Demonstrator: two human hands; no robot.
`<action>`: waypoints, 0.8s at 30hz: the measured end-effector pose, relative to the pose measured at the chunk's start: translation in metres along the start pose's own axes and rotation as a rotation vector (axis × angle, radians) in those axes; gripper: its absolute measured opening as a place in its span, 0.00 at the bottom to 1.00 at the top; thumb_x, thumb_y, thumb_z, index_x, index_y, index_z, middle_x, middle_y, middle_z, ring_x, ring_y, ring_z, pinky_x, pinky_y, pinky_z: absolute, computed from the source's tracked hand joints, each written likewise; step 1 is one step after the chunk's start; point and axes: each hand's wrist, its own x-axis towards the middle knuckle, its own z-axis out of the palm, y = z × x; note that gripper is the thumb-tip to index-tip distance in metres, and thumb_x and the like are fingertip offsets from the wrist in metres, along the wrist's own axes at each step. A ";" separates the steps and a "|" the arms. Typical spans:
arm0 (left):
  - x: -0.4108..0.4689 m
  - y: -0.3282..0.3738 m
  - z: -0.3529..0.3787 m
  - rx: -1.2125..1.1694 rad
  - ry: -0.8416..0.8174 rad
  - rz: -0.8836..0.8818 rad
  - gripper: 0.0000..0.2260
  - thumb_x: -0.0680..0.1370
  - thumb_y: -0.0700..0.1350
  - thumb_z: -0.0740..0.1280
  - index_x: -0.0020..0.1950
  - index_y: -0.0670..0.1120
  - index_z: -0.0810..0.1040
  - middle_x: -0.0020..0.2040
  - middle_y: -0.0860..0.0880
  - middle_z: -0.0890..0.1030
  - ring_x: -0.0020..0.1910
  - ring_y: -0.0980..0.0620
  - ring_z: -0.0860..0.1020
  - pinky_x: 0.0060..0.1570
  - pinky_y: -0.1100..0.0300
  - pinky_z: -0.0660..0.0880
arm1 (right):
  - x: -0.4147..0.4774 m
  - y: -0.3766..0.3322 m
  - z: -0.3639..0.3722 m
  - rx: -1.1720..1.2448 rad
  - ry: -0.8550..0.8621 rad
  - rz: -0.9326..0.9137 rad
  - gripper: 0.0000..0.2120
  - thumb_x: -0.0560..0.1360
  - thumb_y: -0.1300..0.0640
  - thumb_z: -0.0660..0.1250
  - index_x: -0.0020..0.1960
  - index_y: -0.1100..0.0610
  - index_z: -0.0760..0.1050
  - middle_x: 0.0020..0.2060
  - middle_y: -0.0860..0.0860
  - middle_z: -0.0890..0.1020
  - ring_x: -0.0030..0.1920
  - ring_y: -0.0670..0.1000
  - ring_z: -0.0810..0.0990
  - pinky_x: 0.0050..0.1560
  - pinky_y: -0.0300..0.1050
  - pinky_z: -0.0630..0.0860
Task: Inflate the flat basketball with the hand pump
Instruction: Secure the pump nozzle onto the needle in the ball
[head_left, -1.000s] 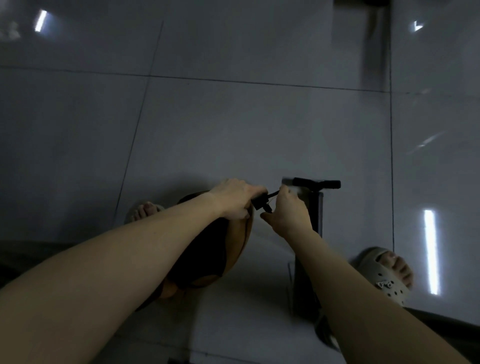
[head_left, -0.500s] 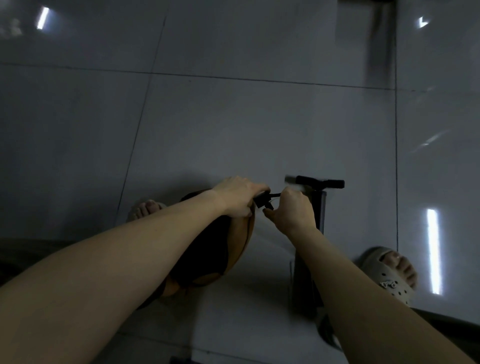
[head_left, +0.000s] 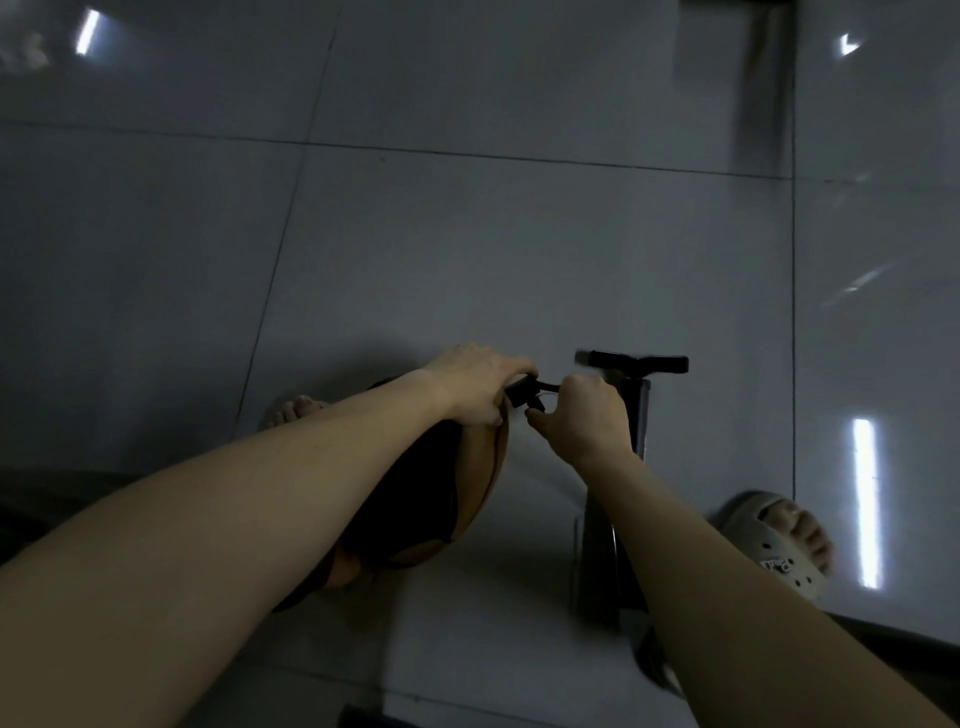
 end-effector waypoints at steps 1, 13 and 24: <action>0.000 0.000 -0.001 0.000 -0.008 0.004 0.32 0.72 0.50 0.74 0.73 0.59 0.65 0.58 0.48 0.79 0.52 0.46 0.77 0.43 0.57 0.67 | 0.000 0.000 0.000 0.006 0.000 0.001 0.18 0.72 0.45 0.74 0.39 0.56 0.69 0.34 0.51 0.75 0.36 0.53 0.77 0.34 0.46 0.73; 0.000 -0.001 -0.009 -0.056 -0.079 -0.013 0.31 0.71 0.50 0.76 0.70 0.60 0.66 0.47 0.53 0.78 0.46 0.49 0.76 0.41 0.56 0.68 | -0.004 -0.004 0.008 0.030 0.012 -0.030 0.13 0.76 0.49 0.69 0.41 0.57 0.73 0.38 0.54 0.80 0.37 0.55 0.80 0.38 0.51 0.80; 0.004 -0.005 -0.020 -0.023 -0.065 -0.073 0.34 0.70 0.53 0.76 0.73 0.59 0.66 0.61 0.48 0.79 0.57 0.44 0.77 0.45 0.58 0.66 | 0.007 0.016 -0.011 0.077 0.086 0.003 0.22 0.80 0.38 0.58 0.46 0.57 0.75 0.37 0.54 0.80 0.37 0.57 0.79 0.37 0.49 0.75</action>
